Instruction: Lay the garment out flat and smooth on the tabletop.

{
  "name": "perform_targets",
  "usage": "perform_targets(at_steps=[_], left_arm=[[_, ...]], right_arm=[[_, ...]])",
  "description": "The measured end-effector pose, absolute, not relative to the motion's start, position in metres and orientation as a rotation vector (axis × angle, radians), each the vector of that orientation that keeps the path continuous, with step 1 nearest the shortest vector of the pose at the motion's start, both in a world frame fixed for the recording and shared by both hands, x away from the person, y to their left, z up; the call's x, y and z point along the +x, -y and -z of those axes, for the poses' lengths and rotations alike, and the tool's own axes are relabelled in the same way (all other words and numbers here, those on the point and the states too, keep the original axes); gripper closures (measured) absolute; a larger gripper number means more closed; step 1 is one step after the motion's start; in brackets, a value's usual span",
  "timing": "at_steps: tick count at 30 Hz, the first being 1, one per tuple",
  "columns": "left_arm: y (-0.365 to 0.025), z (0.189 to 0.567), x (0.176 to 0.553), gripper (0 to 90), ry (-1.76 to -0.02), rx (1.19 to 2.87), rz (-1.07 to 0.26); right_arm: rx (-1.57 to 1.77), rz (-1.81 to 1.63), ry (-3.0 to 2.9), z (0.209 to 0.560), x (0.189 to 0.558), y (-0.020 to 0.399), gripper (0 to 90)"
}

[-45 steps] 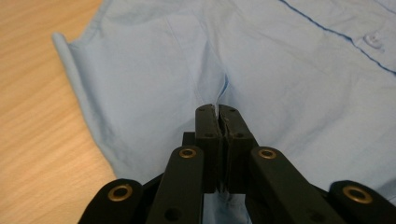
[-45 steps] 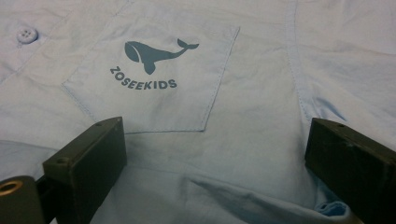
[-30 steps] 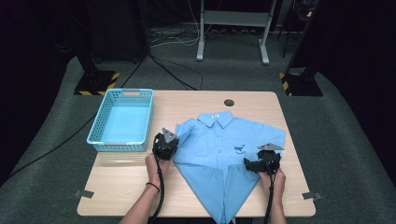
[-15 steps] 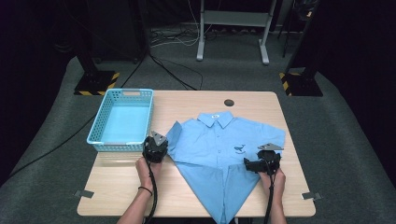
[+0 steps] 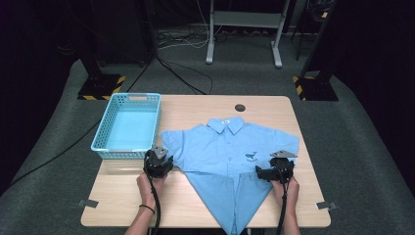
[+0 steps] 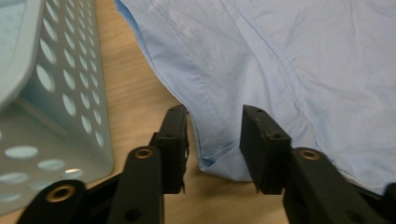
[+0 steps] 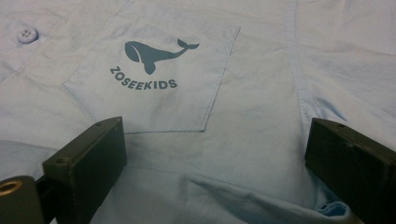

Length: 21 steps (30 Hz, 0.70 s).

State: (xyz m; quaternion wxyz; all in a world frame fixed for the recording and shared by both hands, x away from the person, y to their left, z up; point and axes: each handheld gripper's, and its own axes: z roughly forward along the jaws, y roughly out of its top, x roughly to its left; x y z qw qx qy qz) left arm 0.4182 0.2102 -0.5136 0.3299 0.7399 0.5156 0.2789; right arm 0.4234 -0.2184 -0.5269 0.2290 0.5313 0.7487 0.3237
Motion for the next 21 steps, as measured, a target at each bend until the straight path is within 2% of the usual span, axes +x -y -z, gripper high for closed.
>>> perform_targets(at_steps=[2,3,6,8,10,16,21], left_arm=[[-0.211,0.514,0.415,54.4,-1.359,1.925,-0.728],[-0.211,0.512,0.411,46.8,-1.377,1.913,-0.74],[-0.21,0.508,0.405,32.8,-1.388,1.883,-0.707],[-0.209,0.506,0.403,26.5,-1.374,1.872,-0.692],[-0.199,0.499,0.402,21.3,-1.303,1.851,-0.619],[-0.158,0.494,0.425,12.9,-1.111,1.935,-0.475],[-0.144,0.51,0.45,9.0,-1.135,2.009,-0.38]], right_arm=[[1.462,-0.891,-2.061,0.527,0.423,0.218,4.4],[1.462,-0.891,-2.061,0.527,0.423,0.218,4.5],[1.463,-0.891,-2.061,0.527,0.423,0.218,4.4],[1.462,-0.891,-2.061,0.527,0.423,0.218,4.4],[1.462,-0.891,-2.061,0.527,0.423,0.218,4.4],[1.462,-0.891,-2.061,0.527,0.423,0.218,4.4],[1.463,-0.891,-2.061,0.527,0.423,0.218,4.4]])
